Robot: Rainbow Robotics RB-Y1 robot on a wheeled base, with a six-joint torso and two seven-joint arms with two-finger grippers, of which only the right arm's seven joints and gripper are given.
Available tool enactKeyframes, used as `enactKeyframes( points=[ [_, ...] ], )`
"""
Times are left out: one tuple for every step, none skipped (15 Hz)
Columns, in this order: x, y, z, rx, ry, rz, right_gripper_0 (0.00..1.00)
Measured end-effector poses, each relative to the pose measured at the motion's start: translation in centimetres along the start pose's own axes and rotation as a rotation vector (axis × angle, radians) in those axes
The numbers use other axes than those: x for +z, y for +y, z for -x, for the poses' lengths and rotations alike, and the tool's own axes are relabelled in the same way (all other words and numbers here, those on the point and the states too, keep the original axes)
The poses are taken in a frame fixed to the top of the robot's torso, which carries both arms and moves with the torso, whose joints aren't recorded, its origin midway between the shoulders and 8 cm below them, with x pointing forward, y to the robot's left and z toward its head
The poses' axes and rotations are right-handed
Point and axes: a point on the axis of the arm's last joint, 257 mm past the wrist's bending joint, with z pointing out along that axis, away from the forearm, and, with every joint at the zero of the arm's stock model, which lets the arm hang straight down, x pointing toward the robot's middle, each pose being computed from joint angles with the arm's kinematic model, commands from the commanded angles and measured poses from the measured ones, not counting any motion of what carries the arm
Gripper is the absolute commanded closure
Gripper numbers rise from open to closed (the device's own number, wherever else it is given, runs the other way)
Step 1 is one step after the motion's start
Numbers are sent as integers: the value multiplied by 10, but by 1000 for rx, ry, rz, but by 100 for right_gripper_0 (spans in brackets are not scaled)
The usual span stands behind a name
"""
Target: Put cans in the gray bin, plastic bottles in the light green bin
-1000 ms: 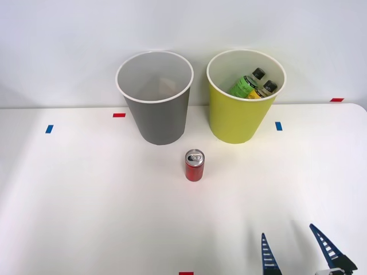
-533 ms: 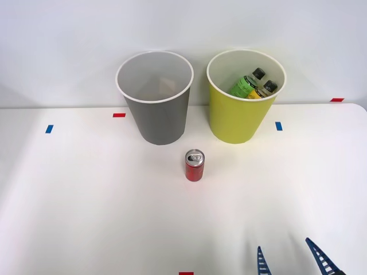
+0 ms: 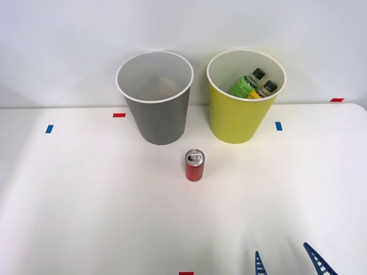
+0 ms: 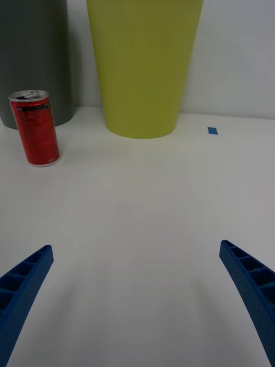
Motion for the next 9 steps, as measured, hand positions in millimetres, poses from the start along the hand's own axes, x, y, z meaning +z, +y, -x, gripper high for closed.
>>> enactKeyframes(
  points=[
    [0, -1, 1, -5, -3, -1, 0],
    [-1, -1, 1, -9, -4, -1, 0],
    [-1, -1, 1, -10, -4, -1, 0],
    [-1, -1, 1, -11, -4, -1, 0],
    [-1, -1, 1, -11, -4, -1, 0],
    [-1, -1, 1, -11, -4, -1, 0],
    [-1, -1, 1, -11, -4, -1, 0],
    [-1, -1, 1, -11, -4, -1, 0],
    [-1, -1, 1, -11, -4, -1, 0]
  ],
)
